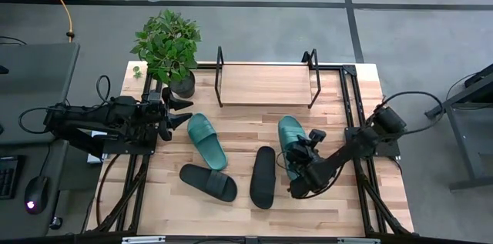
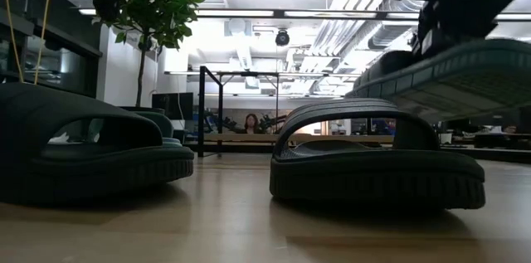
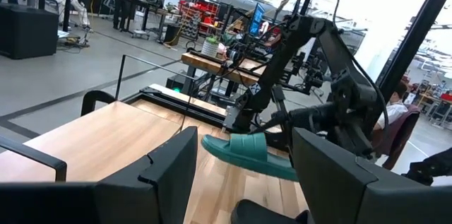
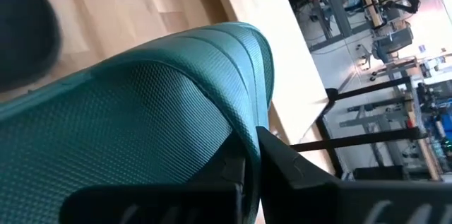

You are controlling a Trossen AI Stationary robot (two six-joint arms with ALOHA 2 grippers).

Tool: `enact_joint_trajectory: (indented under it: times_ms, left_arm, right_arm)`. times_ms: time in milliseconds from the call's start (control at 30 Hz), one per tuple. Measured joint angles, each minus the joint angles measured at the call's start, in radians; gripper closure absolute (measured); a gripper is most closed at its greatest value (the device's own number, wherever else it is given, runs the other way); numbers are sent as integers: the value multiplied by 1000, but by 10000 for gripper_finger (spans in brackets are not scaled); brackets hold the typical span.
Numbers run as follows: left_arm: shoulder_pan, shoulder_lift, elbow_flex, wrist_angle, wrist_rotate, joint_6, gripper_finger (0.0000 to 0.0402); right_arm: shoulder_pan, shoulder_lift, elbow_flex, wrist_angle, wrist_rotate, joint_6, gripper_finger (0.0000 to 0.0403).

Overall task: Pick and place slides into the shelf
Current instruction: Put the right green slipper on the shelf

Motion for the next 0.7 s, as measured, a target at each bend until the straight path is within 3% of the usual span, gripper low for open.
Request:
enact_joint_trajectory:
  times_ms: [467, 700]
  left_arm:
    - [0, 0, 0, 0, -1, -1, 186]
    - [0, 0, 0, 4, -83, 38, 186]
  right_arm:
    - [-161, -139, 0, -2, 5, -204, 400]
    - [-245, -148, 0, 6, 59, -320, 400]
